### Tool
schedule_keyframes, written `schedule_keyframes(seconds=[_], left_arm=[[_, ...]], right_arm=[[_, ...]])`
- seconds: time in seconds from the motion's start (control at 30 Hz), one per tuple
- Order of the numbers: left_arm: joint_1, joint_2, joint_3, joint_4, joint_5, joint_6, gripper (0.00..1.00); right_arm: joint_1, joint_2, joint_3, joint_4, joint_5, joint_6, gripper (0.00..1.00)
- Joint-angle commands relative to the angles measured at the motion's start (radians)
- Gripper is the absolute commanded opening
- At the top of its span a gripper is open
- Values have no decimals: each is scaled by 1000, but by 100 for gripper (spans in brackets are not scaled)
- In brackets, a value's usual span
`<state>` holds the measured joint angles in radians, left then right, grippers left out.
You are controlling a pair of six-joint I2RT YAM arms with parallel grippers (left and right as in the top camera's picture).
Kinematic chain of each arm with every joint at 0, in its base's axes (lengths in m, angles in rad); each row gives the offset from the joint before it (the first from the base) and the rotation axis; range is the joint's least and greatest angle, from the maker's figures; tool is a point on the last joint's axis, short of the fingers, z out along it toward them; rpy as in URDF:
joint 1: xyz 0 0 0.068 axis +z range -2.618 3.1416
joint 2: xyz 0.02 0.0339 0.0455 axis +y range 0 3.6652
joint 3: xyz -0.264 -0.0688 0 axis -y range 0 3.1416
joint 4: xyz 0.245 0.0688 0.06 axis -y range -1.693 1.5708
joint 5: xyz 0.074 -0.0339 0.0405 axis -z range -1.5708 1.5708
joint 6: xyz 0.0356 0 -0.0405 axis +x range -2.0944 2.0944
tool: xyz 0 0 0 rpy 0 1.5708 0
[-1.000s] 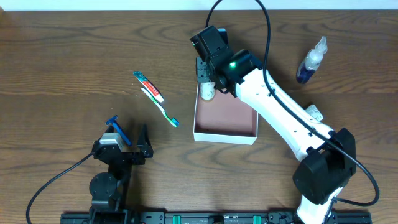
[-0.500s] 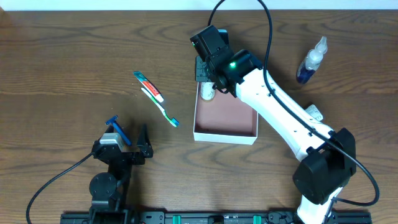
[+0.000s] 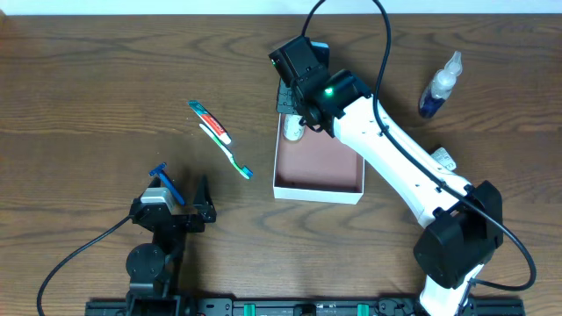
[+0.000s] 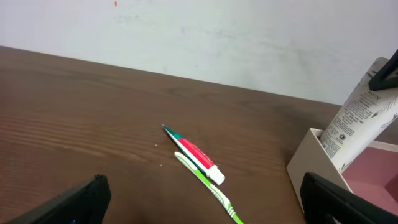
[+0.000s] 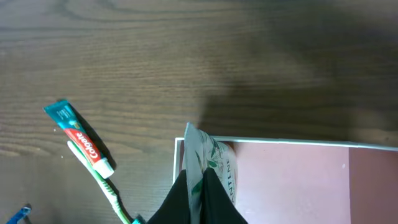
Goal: Pack container
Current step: 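Lower the tube upright into the box and open right gripper, then move right gripper to the soap bar package and grasp it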
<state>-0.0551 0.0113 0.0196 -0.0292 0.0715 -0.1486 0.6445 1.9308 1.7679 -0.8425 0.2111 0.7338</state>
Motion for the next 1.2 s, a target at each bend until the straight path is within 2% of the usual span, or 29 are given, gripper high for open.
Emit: schedule_keyframes(seconds=[0.0,0.07,0.13,0.3,0.4,0.43,0.6,0.87,1.03,1.17], left_arm=[[-2,0,-16,-36,11,17,98],[-2,0,-16,-36,11,17,98],[-2,0,-16,-36,11,17,98],[-2,0,-16,-36,11,17,98],[-2,0,-16,-36,11,17,98],[-2,0,-16,-36,11,17,98],[-2,0,-16,-36,11,17,98],[-2,0,-16,-36,11,17,98],[-2,0,-16,-36,11,17,98],[-2,0,-16,-36,11,17,98]], right_arm=[[5,-2,11,-14,-5,71,4],[5,-2,11,-18,-5,92,4],[5,-2,11,-17,-5,100,10],[5,-2,11,-20,-7,100,46],[5,-2,11,-21,-16,100,73],[5,-2,11,-20,-19,99,77],[5,-27,39,-48,-28,39,85],[-12,-162,226,-272,3,-36,99],[-85,-275,270,-435,26,-26,99],[-221,-324,270,-621,45,61,99]])
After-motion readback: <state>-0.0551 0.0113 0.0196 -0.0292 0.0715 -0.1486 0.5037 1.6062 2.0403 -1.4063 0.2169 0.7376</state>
